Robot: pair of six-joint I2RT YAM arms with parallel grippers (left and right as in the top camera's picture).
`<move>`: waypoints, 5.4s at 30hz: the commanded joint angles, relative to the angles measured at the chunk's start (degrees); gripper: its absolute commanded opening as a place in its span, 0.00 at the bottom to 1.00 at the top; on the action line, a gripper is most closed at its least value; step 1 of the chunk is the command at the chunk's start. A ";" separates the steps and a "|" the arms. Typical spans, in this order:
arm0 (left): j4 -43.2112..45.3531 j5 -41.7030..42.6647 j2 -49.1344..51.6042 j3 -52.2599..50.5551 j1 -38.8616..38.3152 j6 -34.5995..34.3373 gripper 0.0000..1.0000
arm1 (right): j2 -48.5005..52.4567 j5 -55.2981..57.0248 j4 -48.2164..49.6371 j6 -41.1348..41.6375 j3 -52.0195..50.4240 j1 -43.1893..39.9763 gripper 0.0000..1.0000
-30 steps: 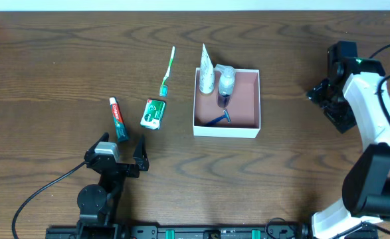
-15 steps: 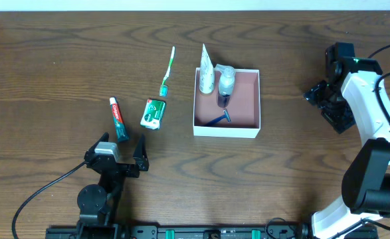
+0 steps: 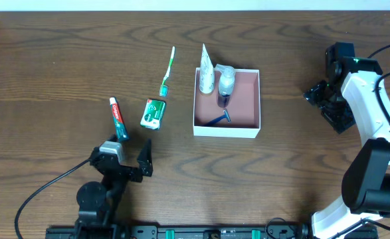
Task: Pack container
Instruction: 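Move the left gripper forward over the Colgate tube and Dettol box, then lower the left gripper and close it on the green Dettol box, then lift the Dettol box and carry it right over the white box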
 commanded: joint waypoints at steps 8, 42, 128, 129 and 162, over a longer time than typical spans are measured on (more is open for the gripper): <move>-30.73 2.67 26.05 35.21 0.20 10.38 0.98 | 0.48 0.50 0.02 -0.39 0.39 -0.37 0.99; -41.33 -10.73 91.43 65.00 0.07 2.49 0.98 | 0.48 0.50 0.02 -0.39 0.42 -0.37 0.99; -24.92 -12.90 108.50 63.10 -7.48 12.76 0.98 | 0.48 0.50 0.02 -0.39 0.39 -0.37 0.99; -24.94 -13.81 108.50 63.10 -7.48 12.74 0.98 | 0.48 0.50 0.02 -0.39 0.39 -0.37 0.99; -29.90 -14.58 104.41 65.90 -7.48 12.52 0.40 | 0.48 0.50 0.02 -0.39 0.39 -0.37 0.99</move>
